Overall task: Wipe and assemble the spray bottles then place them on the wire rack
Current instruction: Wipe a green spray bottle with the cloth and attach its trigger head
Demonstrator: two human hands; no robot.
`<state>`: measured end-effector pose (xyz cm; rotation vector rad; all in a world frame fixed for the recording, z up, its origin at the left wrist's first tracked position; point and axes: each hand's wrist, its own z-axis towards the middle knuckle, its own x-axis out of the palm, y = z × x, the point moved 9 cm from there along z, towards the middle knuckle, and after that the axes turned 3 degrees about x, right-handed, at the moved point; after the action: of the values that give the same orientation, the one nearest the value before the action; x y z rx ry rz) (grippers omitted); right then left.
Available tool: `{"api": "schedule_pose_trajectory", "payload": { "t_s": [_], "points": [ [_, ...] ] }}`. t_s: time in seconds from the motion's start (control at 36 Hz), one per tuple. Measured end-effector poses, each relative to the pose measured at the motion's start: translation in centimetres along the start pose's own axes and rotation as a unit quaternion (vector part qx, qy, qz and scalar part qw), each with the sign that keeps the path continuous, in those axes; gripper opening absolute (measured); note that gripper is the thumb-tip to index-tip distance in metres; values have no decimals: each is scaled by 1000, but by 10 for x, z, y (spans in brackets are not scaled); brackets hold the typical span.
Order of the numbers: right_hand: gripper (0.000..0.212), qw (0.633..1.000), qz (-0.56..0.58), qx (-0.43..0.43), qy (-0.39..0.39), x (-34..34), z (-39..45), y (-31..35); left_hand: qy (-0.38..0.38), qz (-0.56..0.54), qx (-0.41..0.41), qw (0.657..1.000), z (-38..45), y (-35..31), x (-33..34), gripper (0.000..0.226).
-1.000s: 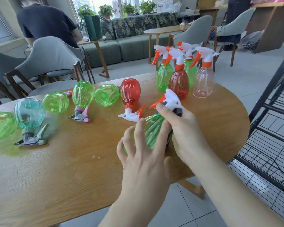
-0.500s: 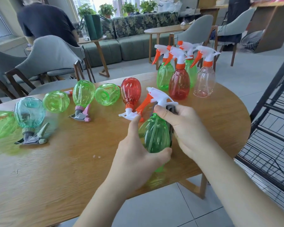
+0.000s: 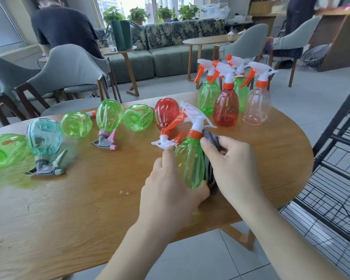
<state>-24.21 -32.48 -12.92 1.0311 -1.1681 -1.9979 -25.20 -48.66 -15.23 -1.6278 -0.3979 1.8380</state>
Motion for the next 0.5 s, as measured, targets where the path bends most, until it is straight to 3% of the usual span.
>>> {"api": "schedule_pose_trajectory", "payload": {
  "t_s": [0.14,0.28,0.5],
  "points": [
    [39,994,-77,-57,-51,-5,-7,9,-12,43,12,999,-2,-5,-1,102],
    [27,976,-114,-147,-113,-3,-18,22,-27,58,7,998,0,-3,-2,107],
    [11,961,-105,-224,-126,4,-23,37,-37,124,17,991,1,-4,-2,99]
  ]
}}
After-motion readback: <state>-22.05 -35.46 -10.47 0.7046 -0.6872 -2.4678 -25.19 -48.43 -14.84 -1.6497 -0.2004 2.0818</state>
